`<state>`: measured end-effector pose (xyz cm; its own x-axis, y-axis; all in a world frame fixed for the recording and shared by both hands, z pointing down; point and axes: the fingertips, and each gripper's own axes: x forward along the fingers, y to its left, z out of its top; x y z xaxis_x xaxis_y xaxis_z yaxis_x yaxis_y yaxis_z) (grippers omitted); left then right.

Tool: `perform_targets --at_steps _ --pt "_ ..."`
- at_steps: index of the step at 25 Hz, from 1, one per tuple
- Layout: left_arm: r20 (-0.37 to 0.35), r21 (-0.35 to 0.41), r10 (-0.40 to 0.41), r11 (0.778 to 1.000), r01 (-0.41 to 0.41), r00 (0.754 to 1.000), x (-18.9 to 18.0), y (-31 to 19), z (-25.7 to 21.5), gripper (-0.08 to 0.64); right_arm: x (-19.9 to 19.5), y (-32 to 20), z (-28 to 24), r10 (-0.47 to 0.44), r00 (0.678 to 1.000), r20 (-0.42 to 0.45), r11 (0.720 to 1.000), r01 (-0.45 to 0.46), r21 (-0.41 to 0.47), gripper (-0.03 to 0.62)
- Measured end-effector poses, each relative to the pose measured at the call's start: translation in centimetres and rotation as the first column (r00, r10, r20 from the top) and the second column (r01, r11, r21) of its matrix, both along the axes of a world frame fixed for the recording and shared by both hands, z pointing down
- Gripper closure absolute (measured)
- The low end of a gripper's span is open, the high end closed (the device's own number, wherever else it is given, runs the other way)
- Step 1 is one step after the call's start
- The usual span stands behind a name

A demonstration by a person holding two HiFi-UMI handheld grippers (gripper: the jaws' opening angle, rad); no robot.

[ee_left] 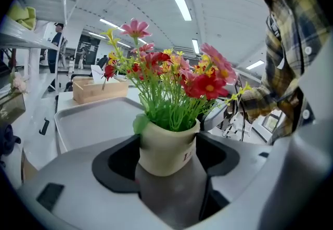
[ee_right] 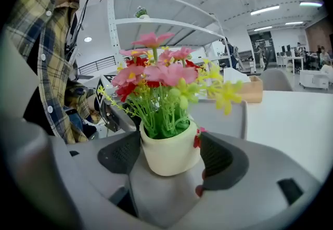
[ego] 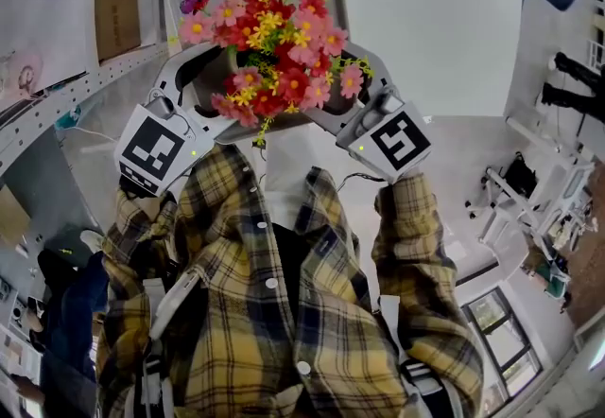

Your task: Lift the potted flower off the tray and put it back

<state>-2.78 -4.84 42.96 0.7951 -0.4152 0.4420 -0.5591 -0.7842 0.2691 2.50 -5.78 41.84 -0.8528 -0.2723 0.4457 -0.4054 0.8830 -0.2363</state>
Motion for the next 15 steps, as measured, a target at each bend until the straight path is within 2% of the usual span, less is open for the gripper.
perform_targets --at_steps 8,12,15 --pt "-0.028 0.008 0.015 1.0 -0.014 1.0 -1.3 0.9 -0.2 0.233 -2.1 1.0 -0.5 -0.042 0.999 -0.006 0.999 0.042 0.034 0.247" --pt "-0.005 0.015 0.034 0.999 -0.034 0.999 -0.8 0.6 0.3 0.233 -2.2 0.6 -0.4 -0.082 0.996 -0.018 0.994 0.083 0.065 0.247" --pt "-0.001 0.016 0.037 0.999 -0.037 0.999 -0.6 0.5 0.6 0.233 -2.0 0.4 -0.2 -0.076 0.997 -0.016 0.994 0.077 0.076 0.247"
